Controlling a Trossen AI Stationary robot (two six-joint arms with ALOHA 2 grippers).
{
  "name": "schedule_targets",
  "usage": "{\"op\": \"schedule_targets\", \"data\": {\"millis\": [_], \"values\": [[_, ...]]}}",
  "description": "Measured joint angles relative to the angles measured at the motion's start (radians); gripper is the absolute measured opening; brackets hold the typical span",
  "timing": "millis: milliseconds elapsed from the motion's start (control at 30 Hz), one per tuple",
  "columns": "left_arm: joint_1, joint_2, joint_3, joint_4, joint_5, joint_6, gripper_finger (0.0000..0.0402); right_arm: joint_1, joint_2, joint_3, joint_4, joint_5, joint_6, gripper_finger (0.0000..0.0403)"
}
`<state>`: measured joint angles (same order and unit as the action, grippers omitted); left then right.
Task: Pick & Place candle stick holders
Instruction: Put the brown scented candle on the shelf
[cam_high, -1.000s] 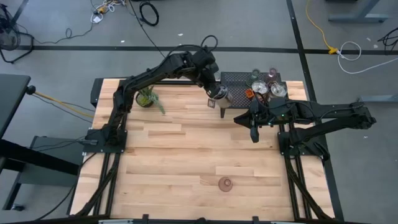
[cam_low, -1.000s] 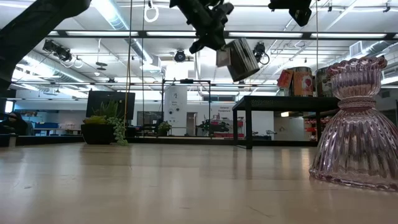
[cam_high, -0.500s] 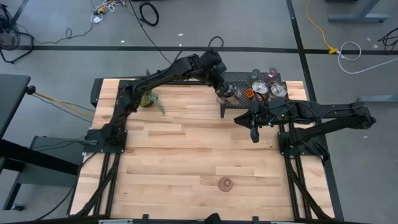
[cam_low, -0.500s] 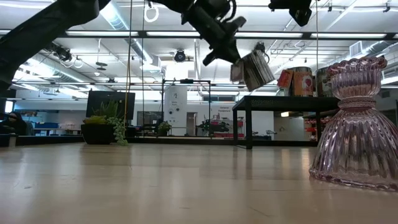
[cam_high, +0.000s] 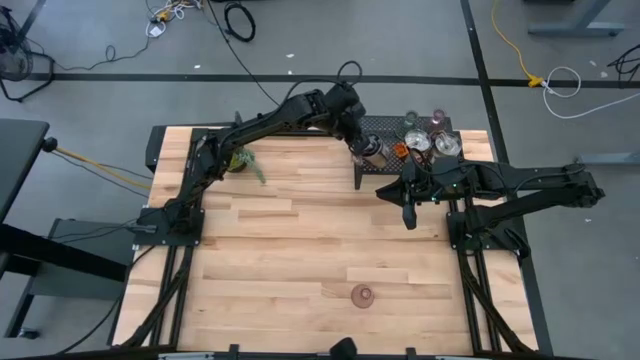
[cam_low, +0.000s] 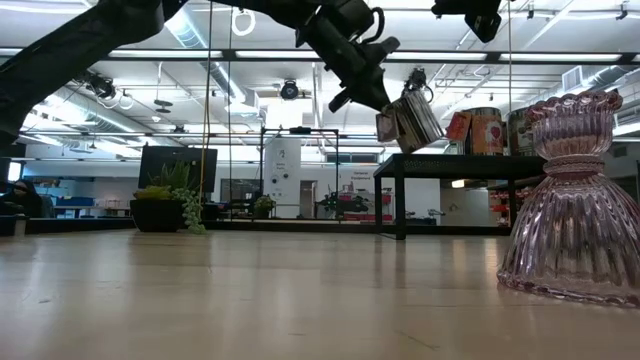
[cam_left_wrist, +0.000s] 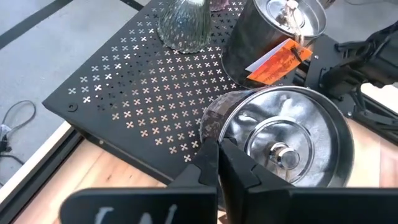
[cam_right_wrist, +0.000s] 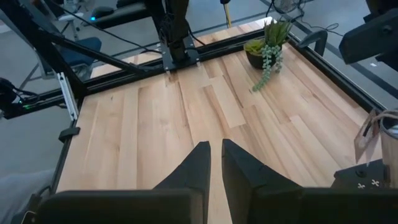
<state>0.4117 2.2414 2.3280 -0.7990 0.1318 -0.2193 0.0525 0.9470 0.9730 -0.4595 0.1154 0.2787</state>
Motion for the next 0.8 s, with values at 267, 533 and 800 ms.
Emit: {"op": "schedule_targets", "data": {"millis": [267,533,800], "values": [[0.000,0.000,0.000,0.027,0.003,-0.003,0.0015,0.000,0.000,0.000,0.000,0.000,0.000,0.0040],[0.000,0.016,0.001,0.051,0.015,-0.012,0.0019,0.000,0.000,0.000,0.001,0.000,0.000,0.0040],[-0.004,0.048,0.002,0.132,0.033,-0.041,0.0020,0.000,0.000,0.000,-0.014,0.000,0.000,0.0040]]}}
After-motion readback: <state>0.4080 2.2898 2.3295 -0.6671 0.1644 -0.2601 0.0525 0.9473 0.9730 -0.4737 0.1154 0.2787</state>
